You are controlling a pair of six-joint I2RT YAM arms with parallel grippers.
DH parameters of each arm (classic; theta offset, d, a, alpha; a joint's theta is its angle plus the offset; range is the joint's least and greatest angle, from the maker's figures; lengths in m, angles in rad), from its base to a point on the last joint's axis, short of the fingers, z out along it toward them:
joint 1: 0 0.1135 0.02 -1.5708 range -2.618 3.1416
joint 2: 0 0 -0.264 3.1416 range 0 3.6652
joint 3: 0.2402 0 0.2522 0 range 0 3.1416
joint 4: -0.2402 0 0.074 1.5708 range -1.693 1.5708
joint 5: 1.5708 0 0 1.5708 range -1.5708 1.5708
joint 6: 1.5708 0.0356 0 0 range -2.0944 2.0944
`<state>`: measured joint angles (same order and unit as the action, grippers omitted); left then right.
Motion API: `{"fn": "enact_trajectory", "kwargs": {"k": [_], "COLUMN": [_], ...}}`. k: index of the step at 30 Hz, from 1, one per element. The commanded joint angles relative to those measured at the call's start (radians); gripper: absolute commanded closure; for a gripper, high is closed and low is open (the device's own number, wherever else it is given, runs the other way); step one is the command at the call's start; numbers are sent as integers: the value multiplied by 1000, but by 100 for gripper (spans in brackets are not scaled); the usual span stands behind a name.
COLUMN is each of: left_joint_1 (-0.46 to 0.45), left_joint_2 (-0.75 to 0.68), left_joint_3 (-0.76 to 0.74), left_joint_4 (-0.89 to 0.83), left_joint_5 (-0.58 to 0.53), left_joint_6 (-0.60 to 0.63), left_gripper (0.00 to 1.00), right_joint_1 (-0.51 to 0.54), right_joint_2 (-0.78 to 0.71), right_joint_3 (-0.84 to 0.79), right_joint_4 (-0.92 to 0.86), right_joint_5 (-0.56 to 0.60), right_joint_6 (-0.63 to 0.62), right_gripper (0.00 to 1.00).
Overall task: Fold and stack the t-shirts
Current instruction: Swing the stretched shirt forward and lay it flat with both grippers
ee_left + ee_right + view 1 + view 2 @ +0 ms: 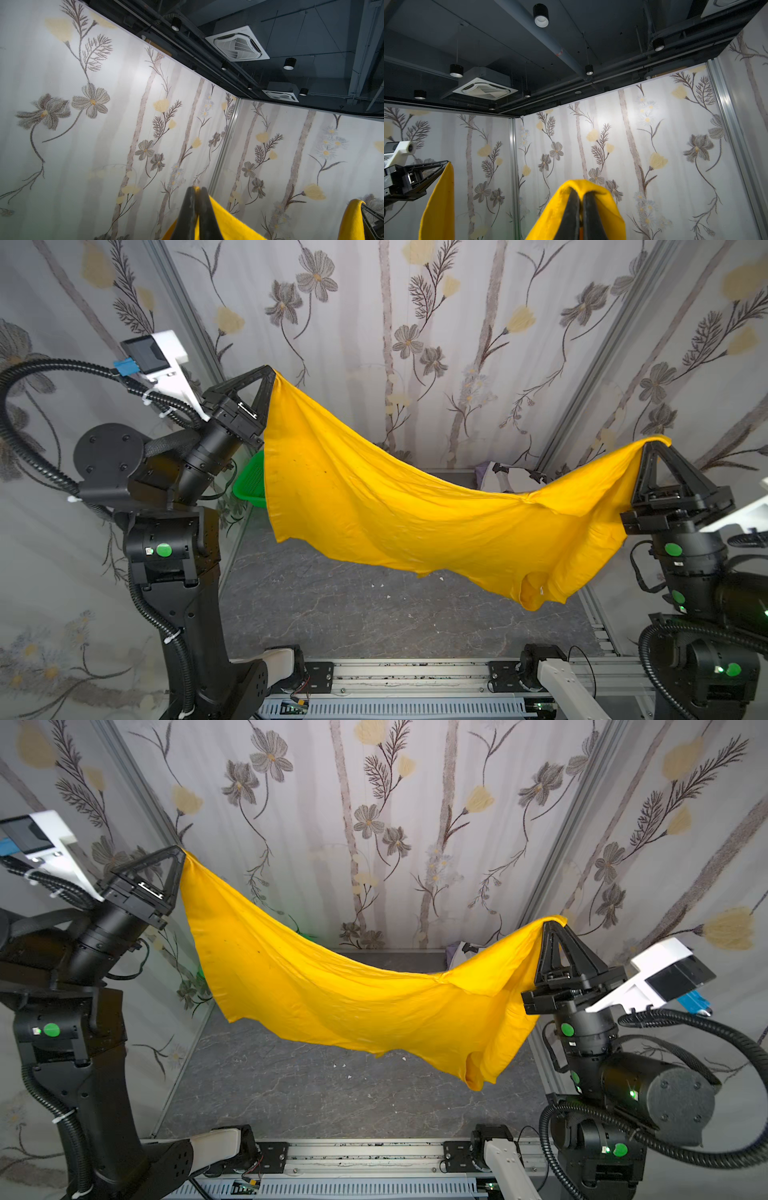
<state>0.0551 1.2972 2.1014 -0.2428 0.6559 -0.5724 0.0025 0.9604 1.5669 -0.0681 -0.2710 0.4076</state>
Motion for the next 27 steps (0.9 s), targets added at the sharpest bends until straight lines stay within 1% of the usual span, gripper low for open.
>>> {"fn": "enact_trajectory", "kwargs": {"k": [1, 4, 6, 9, 12, 14, 16, 17, 19, 20, 22, 24, 25, 27], "left_joint_1": [1, 1, 1, 2, 1, 0, 1, 1, 0, -1, 0, -1, -3, -8], "left_joint_2": [97, 239, 339, 455, 489, 461, 409, 372, 277, 212, 77, -66, -124, -239], "left_joint_3": [2, 41, 116, 250, 338, 337, 300, 259, 129, 21, -204, -447, -544, -766], "left_joint_4": [-35, -36, -48, -74, -76, -74, -64, -54, -24, 8, 55, 105, 127, 163], "left_joint_5": [-9, 25, 49, 77, 97, 90, 88, 88, 75, 62, 16, -10, -20, -29], "left_joint_6": [38, 34, 19, -12, -45, -42, -37, -32, -15, 0, 22, 24, 18, 7], "left_gripper": [100, 100, 100, 100, 100, 100, 100, 100, 100, 100, 100, 100, 100, 100], "right_joint_1": [-8, -22, -27, -31, -32, -30, -32, -32, -32, -32, -32, -31, -32, -30], "right_joint_2": [133, 308, 413, 510, 514, 485, 456, 436, 386, 355, 273, 147, 85, -71], "right_joint_3": [14, 68, 123, 226, 286, 300, 330, 344, 342, 328, 245, 66, -29, -262], "right_joint_4": [-97, -87, -79, -78, -39, -16, -39, -60, -100, -126, -156, -154, -151, -168], "right_joint_5": [32, -60, -94, -126, -153, -155, -158, -160, -152, -148, -137, -121, -110, -71], "right_joint_6": [16, 53, 65, 77, 102, 110, 103, 94, 75, 65, 51, 55, 67, 95], "right_gripper": [100, 100, 100, 100, 100, 100, 100, 100, 100, 100, 100, 100, 100, 100]}}
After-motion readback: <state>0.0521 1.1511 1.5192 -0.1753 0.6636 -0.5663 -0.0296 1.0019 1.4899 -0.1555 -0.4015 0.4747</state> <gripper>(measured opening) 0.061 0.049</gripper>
